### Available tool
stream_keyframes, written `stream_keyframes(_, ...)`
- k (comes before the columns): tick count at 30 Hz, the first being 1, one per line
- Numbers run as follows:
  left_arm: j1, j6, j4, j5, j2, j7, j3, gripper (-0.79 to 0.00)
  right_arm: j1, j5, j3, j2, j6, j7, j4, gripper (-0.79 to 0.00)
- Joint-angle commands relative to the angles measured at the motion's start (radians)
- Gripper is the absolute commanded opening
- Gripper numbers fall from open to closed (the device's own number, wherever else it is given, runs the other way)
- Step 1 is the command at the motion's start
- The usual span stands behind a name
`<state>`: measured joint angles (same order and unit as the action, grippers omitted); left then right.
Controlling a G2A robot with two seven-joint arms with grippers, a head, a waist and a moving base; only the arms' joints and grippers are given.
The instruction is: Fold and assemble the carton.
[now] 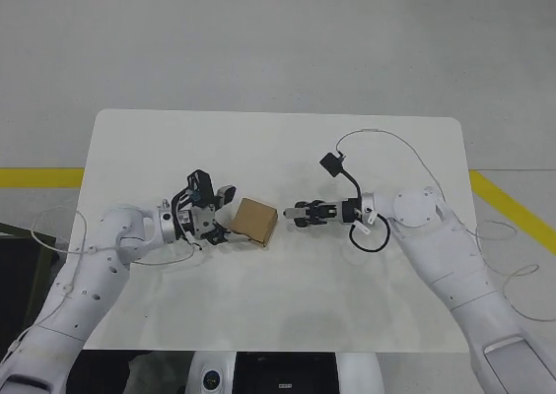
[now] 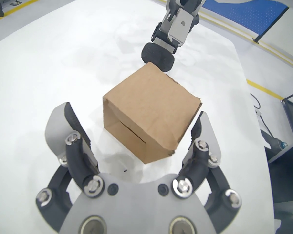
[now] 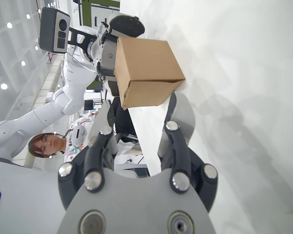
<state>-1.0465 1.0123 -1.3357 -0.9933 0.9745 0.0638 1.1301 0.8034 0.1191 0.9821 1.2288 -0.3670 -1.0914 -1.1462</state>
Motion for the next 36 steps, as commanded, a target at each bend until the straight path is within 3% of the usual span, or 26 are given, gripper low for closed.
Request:
stream_keyframes(1,-0.012,0.000,-0.018,0.064,-0.013,0.026,0.036,0.000,0.012,-0.032,0.023,-0.007,-0.043,0.041,-0.023,-0.065)
stream_keyframes(2,-0.016,0.000,-0.026,0.090,-0.019,0.040,0.053,0.000,0.017,-0.049,0.034,-0.011,-0.067,0.060,-0.035,0.000)
stream_keyframes(7,-0.018,-0.031,-0.044,0.146,-0.036,0.108,0.118,0.000,0.046,-0.133,0.090,-0.027,-0.215,0.168,-0.070,0.000)
stream_keyframes(17,0.041,-0.127,0.015,0.131,-0.035,0.124,0.146,0.000,0.066,-0.442,0.187,-0.054,-0.430,0.409,-0.097,0.000)
stream_keyframes(29,0.161,-0.163,0.134,0.141,-0.030,0.125,0.165,0.000,0.090,-0.901,0.328,-0.087,-0.465,0.719,-0.192,0.000)
stream_keyframes(36,0.208,-0.171,0.166,0.158,-0.027,0.130,0.164,0.000,0.094,-1.034,0.366,-0.097,-0.452,0.837,-0.209,0.000)
